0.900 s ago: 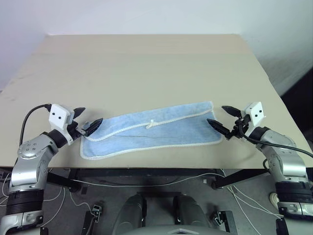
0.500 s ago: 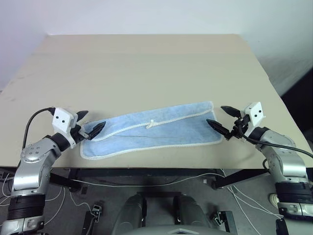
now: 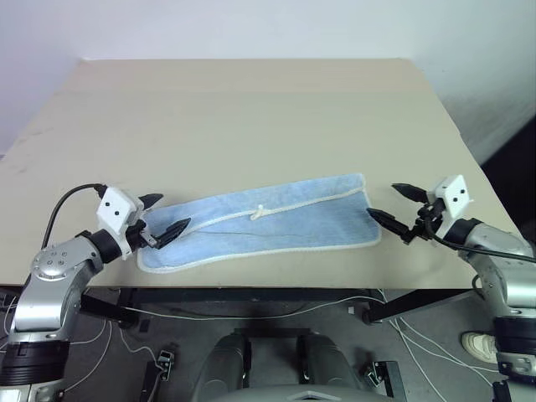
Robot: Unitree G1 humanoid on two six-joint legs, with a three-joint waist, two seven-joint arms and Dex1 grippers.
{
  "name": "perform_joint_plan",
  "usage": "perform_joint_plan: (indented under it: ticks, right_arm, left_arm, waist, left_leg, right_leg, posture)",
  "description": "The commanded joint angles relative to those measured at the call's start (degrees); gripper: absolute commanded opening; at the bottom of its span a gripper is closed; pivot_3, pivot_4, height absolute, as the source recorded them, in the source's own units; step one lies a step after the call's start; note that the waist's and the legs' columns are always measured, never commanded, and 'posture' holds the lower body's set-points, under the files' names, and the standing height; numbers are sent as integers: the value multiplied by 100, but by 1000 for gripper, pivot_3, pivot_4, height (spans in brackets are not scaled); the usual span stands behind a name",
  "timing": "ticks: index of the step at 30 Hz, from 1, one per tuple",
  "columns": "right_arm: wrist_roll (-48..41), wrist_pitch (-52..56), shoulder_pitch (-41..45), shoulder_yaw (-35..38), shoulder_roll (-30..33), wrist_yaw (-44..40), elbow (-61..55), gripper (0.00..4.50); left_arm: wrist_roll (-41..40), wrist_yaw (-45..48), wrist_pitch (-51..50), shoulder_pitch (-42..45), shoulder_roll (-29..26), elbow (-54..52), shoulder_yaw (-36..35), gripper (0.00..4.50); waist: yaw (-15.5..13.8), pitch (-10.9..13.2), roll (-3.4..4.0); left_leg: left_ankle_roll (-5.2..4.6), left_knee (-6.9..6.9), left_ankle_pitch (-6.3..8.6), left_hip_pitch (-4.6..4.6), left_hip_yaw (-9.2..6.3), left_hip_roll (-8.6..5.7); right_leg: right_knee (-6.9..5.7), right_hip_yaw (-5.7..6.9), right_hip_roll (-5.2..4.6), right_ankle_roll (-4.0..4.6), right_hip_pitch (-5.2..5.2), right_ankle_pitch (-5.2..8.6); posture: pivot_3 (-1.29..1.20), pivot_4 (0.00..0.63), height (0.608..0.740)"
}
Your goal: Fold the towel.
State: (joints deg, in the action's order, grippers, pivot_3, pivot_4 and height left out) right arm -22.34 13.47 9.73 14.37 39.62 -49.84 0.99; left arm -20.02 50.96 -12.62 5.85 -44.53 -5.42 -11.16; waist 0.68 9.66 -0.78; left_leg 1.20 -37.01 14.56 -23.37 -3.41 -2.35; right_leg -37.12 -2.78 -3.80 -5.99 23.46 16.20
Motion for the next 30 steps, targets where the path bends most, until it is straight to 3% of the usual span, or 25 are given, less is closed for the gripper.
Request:
perform_joint_plan:
  ticks: [1, 6, 10, 17, 24, 30]
  right_arm:
    - [-36, -16, -3, 153, 73, 132, -391, 4500]
    - [-45, -32, -135, 242, 25, 237, -441, 4500]
    - [1, -6, -195, 158, -174, 550, -693, 4500]
    - [-3, -13, -728, 175, -601, 1097, -1247, 4500]
    - [24, -73, -893, 27, -872, 1308, -1391, 4500]
    - [45, -105, -689, -258, -1071, 1284, -1198, 4500]
  left_arm:
    - [99, 696, 457, 299, -361, 279, 130, 4437]
    - [400, 1323, 786, 935, -703, 932, 497, 4437]
    - [938, 2162, 1668, 1842, -1083, 2177, 1009, 4437]
    - [1279, 2868, 3244, 2803, -969, 3841, 1384, 4437]
    - [1231, 3347, 3813, 2711, -1177, 4211, 1325, 4437]
    - [1047, 3482, 3945, 1986, -1622, 3777, 1087, 4437]
  waist:
    - [1, 1, 2]
    - [-10, 1, 2]
    - [3, 2, 2]
    - [-6, 4, 1]
    - [16, 5, 2]
    - [39, 5, 3]
  left_leg:
    - [0, 0, 0, 0, 0, 0]
    - [0, 1, 0, 0, -1, 0]
    - [0, 1, 0, -1, -1, 0]
    - [-6, -5, 2, -2, 0, 1]
    - [-7, -8, 2, -2, 4, 0]
    - [-7, -6, 2, -1, 5, 2]
  right_leg:
    - [0, 0, 0, 0, 0, 0]
    - [2, 3, -1, 0, -1, 0]
    - [0, 8, 4, 0, 2, 0]
    - [-4, 15, 18, -1, 1, 0]
    - [-8, 12, 21, -2, 1, 0]
    - [-10, 10, 21, -3, 4, 0]
  posture:
    - [0, 150, 740]
    - [0, 150, 740]
    - [0, 150, 740]
    - [0, 150, 740]
    - [0, 150, 740]
    - [0, 150, 740]
